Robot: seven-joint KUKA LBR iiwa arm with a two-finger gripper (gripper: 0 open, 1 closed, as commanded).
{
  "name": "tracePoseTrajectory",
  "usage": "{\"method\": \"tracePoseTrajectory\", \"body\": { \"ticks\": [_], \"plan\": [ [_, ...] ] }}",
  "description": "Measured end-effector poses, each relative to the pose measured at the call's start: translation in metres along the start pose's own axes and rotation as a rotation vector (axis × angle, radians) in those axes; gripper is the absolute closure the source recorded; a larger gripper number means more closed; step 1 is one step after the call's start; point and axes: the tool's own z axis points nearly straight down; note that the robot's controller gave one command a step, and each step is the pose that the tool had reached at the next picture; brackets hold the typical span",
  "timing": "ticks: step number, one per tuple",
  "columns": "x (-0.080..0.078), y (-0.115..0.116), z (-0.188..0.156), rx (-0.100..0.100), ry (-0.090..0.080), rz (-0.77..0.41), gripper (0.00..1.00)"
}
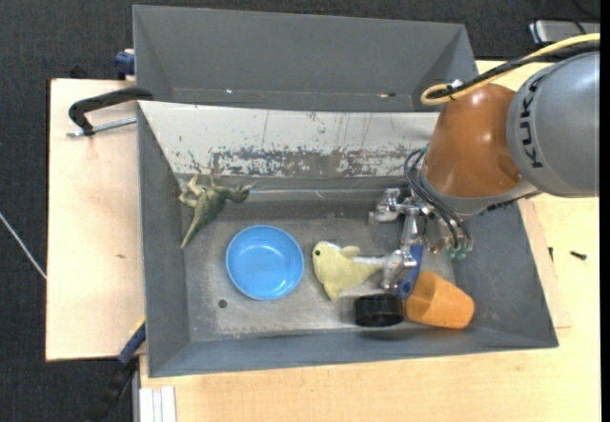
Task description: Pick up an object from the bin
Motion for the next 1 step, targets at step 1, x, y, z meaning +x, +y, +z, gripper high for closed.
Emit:
{"method": "tracePoseTrajectory", "body": {
  "ticks": [1],
  "plan": [
    [-0.0016, -0.0001, -0.001, 0.001, -0.004, 0.0, 1.0]
  ]
}}
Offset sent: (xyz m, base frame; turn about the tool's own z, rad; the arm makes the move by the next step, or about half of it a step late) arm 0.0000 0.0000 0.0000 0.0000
